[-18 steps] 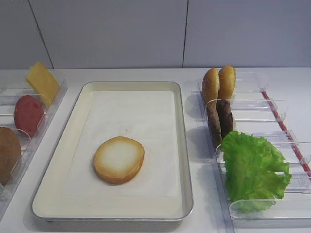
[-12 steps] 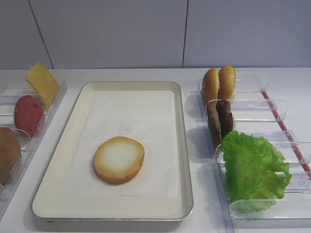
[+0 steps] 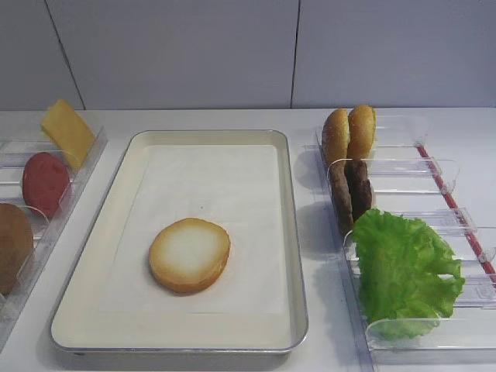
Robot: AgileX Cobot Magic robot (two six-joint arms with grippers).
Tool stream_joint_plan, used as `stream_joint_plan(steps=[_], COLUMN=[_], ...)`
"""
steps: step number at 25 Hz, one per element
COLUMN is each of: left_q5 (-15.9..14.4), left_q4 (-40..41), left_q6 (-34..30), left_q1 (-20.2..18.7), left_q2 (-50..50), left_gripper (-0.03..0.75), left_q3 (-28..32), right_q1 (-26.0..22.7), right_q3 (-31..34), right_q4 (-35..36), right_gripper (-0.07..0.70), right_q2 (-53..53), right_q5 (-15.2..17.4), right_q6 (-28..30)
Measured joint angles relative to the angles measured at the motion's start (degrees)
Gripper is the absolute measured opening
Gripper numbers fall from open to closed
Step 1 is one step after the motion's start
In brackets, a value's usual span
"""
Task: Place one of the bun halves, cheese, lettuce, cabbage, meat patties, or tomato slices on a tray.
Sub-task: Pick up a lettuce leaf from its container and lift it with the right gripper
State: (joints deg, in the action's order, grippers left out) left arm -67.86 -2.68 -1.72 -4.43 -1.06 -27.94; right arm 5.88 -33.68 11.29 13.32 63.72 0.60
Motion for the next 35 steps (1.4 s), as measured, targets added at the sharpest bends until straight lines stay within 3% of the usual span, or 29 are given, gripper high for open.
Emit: stream_joint_plan(steps=[9, 17, 20, 26, 30, 35], left_q5=[0.00, 0.00, 0.00, 0.00, 0.00, 0.00], left_q4=[0.00, 0.00, 0.00, 0.00, 0.00, 0.00], left_q6=[0.00, 0.00, 0.00, 0.00, 0.00, 0.00], left_q1=[0.00, 0.00, 0.00, 0.00, 0.00, 0.00], left_q2=[0.00, 0.00, 0.00, 0.00, 0.00, 0.00], left_gripper=[0.321, 0.321, 0.321, 0.321, 0.321, 0.321], left_q3=[0.00, 0.00, 0.00, 0.00, 0.00, 0.00], right_q1=[0.00, 0.51, 4.50, 15.28, 17.50, 17.72], right_q3=[-5.76, -7.43, -7.43, -7.76, -7.76, -7.76], right_q4=[12.64, 20.90, 20.45, 13.39, 9.72, 9.29], right_gripper=[0.436, 0.436, 0.436, 0.436, 0.436, 0.426], right_q2=[24.12, 37.81, 41.21, 47.57, 52.20, 55.17], right_q5=[-1.55, -2.20, -4.12, -10.14, -12.51, -17.41], right_q6=[3.74, 8.09, 7.23, -2.08, -5.79, -6.15])
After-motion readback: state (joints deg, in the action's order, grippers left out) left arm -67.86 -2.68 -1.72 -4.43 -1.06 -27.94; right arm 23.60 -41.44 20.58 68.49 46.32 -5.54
